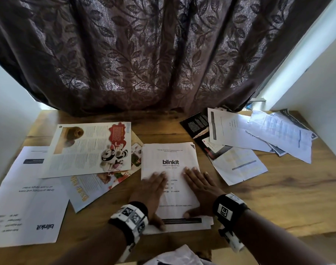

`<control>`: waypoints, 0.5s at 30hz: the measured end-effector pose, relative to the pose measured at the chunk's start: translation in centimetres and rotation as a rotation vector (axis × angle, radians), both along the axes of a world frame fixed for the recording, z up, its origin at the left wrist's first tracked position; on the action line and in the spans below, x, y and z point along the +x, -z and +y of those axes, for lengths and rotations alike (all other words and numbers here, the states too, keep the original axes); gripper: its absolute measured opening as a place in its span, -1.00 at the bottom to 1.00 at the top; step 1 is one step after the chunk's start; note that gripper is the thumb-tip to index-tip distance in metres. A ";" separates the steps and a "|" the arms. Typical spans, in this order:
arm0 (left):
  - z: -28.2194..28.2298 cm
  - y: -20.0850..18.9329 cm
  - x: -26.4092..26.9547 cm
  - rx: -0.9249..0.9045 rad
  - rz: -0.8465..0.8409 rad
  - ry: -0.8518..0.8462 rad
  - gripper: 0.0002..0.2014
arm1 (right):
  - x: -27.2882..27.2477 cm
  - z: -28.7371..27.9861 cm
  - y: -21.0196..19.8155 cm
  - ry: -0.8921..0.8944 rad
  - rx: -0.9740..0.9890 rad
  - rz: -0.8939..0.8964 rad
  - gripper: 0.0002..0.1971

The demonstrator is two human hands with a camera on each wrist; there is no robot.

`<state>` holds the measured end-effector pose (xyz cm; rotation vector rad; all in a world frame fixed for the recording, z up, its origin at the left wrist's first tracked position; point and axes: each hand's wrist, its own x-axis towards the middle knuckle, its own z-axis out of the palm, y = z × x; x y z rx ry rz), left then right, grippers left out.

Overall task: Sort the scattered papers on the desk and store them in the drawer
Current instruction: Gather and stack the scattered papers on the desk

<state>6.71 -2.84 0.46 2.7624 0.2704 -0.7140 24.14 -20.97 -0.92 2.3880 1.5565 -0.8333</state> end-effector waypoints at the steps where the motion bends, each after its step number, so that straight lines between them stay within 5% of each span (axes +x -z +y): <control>1: 1.0 -0.1 -0.6 -0.019 0.008 -0.044 0.52 | 0.0 0.0 0.1 0.004 0.003 0.007 0.41; 15: 1.8 -1.9 -1.1 0.034 0.011 -0.121 0.53 | 0.4 -0.7 -0.1 -0.024 0.122 0.065 0.40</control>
